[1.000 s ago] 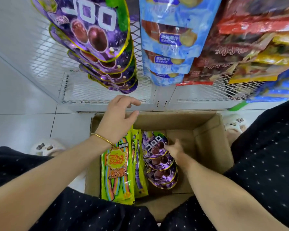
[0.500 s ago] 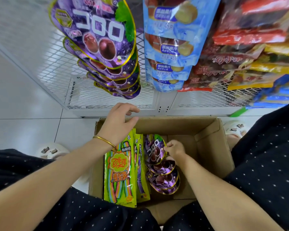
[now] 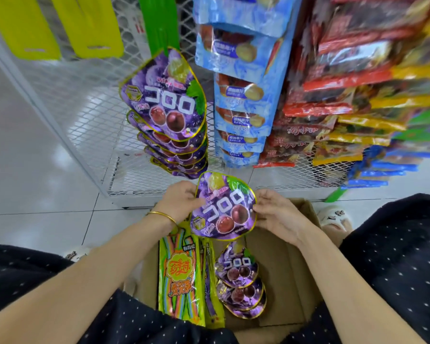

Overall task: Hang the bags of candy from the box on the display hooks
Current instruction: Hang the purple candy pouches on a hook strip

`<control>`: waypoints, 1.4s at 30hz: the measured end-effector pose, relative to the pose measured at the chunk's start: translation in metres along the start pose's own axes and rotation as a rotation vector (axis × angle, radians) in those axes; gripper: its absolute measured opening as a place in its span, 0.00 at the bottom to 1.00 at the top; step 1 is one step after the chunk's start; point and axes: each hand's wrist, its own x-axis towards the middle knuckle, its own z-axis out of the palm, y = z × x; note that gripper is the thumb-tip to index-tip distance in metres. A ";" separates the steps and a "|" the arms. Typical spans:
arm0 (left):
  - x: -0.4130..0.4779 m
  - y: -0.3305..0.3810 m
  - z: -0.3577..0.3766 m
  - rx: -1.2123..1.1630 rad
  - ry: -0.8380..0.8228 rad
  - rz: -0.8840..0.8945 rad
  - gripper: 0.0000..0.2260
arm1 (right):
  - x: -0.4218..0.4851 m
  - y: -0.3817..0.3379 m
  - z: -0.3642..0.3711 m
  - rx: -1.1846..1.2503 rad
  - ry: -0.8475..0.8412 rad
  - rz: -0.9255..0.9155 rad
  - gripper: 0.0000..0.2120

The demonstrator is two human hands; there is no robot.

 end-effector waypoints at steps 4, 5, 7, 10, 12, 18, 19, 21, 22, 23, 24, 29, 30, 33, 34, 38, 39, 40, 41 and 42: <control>-0.013 0.022 -0.025 0.015 -0.032 0.136 0.11 | -0.010 -0.021 0.041 -0.229 0.097 -0.319 0.18; -0.017 0.028 -0.032 0.010 -0.024 0.153 0.11 | -0.012 -0.025 0.051 -0.399 0.123 -0.443 0.19; -0.027 0.043 -0.046 -0.031 0.002 0.181 0.09 | -0.015 -0.036 0.068 -0.721 0.133 -0.638 0.19; -0.038 0.070 -0.071 0.023 0.032 0.280 0.11 | -0.022 -0.065 0.094 -0.900 0.093 -0.831 0.16; -0.039 0.091 -0.088 0.099 0.125 0.360 0.08 | -0.023 -0.086 0.109 -0.935 0.092 -0.883 0.18; -0.026 0.152 -0.116 0.056 0.602 0.672 0.15 | -0.029 -0.120 0.148 -1.267 0.333 -1.174 0.26; -0.023 0.160 -0.117 0.056 0.646 0.699 0.17 | -0.030 -0.123 0.154 -1.323 0.375 -1.213 0.28; -0.015 0.171 -0.119 0.042 0.696 0.725 0.18 | -0.029 -0.130 0.165 -1.423 0.461 -1.285 0.30; -0.011 0.175 -0.119 0.012 0.703 0.730 0.17 | -0.029 -0.133 0.170 -1.454 0.507 -1.312 0.30; -0.008 0.179 -0.120 -0.029 0.704 0.727 0.17 | -0.030 -0.136 0.175 -1.478 0.552 -1.316 0.29; -0.005 0.183 -0.121 -0.071 0.704 0.720 0.17 | -0.030 -0.138 0.180 -1.498 0.591 -1.302 0.29; -0.002 0.197 -0.127 -0.209 0.704 0.654 0.13 | -0.025 -0.149 0.198 -1.452 0.568 -1.159 0.34; -0.001 0.198 -0.128 -0.223 0.687 0.631 0.11 | -0.024 -0.151 0.201 -1.456 0.536 -1.085 0.36; 0.001 0.199 -0.131 -0.201 0.642 0.589 0.08 | -0.020 -0.155 0.205 -1.383 0.497 -0.948 0.37; 0.001 0.199 -0.132 -0.195 0.634 0.590 0.12 | -0.020 -0.157 0.207 -1.357 0.501 -0.946 0.37; -0.002 0.201 -0.134 -0.153 0.615 0.577 0.18 | -0.016 -0.159 0.210 -1.326 0.485 -0.941 0.36; -0.002 0.201 -0.136 -0.164 0.604 0.570 0.16 | -0.015 -0.160 0.210 -1.316 0.477 -0.951 0.36; -0.001 0.201 -0.137 -0.183 0.588 0.571 0.15 | -0.015 -0.161 0.209 -1.304 0.475 -0.961 0.35; -0.001 0.202 -0.138 -0.200 0.575 0.569 0.14 | -0.013 -0.162 0.208 -1.297 0.476 -0.969 0.35; -0.001 0.202 -0.139 -0.205 0.566 0.566 0.13 | -0.012 -0.163 0.208 -1.296 0.476 -0.972 0.35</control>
